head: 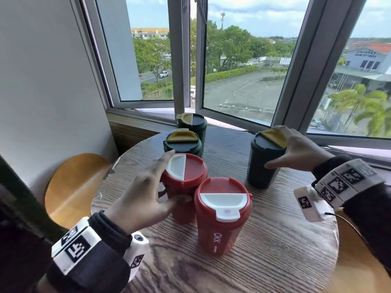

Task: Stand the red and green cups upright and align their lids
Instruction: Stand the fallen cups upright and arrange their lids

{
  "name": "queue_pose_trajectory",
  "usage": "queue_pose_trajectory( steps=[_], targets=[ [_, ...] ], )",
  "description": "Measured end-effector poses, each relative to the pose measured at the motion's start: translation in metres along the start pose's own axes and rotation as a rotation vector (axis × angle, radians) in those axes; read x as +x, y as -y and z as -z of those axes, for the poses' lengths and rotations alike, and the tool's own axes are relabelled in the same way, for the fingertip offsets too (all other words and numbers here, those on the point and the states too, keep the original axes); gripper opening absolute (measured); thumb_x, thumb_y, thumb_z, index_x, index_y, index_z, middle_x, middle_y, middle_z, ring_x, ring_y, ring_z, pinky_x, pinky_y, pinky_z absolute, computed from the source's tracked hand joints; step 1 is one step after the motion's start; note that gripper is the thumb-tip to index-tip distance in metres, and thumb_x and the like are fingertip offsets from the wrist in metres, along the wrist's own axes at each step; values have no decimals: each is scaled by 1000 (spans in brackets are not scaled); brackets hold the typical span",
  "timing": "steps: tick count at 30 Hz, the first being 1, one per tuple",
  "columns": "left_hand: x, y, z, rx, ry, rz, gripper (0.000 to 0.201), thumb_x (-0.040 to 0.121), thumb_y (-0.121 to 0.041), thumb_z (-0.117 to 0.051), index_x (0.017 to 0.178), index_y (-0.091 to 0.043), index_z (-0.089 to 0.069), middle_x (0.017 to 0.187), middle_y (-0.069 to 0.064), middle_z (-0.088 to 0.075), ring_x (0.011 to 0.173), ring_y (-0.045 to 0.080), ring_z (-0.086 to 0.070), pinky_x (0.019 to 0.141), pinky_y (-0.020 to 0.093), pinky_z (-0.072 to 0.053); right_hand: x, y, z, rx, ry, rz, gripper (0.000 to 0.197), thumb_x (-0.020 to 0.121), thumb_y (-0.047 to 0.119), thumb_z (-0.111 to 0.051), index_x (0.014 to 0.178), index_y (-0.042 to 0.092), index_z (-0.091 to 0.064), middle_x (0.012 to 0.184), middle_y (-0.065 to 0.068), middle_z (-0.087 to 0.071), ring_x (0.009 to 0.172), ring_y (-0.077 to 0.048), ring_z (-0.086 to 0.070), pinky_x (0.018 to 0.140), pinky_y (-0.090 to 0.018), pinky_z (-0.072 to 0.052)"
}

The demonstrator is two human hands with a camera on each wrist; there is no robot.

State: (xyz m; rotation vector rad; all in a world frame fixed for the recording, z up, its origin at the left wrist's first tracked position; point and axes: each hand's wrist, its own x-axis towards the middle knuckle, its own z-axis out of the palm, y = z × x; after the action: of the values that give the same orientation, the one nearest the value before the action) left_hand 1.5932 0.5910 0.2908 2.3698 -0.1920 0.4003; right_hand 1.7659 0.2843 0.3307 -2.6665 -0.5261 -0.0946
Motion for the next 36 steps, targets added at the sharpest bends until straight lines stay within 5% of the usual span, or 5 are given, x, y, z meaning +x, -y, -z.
queue_pose_trajectory(
  steps=[11, 16, 28, 32, 36],
  targets=[
    [1, 0, -1, 6, -19, 2, 102, 63, -49, -79, 146, -29, -23, 134, -8, -46, 121, 8, -49, 102, 35, -46, -30, 34, -11, 81, -143, 82, 83, 45, 44, -88, 114, 15, -53, 100, 1, -58, 93, -16, -54, 78, -23, -38],
    [1, -2, -1, -4, -22, 6, 100, 66, -44, -79, 146, -29, -22, 134, -10, -43, 121, 8, -48, 95, 15, -46, -37, 47, -21, 101, -141, 129, 87, 45, 47, -87, 117, 15, -51, 105, -1, -58, 97, -16, -54, 81, -23, -41],
    [1, -1, -1, -27, -6, -19, 103, 62, -50, -79, 145, -29, -22, 133, -12, -43, 121, 7, -48, 94, 16, -47, -59, 52, -14, 53, -204, 234, 102, 61, 70, -67, 142, 18, -33, 137, 0, -38, 127, -15, -40, 107, -29, -34],
    [1, -5, 1, 106, -79, -70, 100, 57, -63, -66, 142, -23, -32, 118, -17, -44, 112, -2, -44, 93, 4, -31, -86, 68, -4, 80, -337, 438, 56, 82, 60, -48, 121, 20, -56, 122, 6, -54, 103, -13, -58, 79, -38, -55],
    [0, -12, 2, 154, -154, -73, 97, 54, -53, -79, 137, -17, -42, 116, -11, -51, 105, -2, -43, 92, 8, -30, -104, 85, -3, 178, -113, 542, 72, 75, 74, -48, 122, 21, -57, 113, 14, -60, 94, 1, -60, 73, -17, -53]
  ],
)
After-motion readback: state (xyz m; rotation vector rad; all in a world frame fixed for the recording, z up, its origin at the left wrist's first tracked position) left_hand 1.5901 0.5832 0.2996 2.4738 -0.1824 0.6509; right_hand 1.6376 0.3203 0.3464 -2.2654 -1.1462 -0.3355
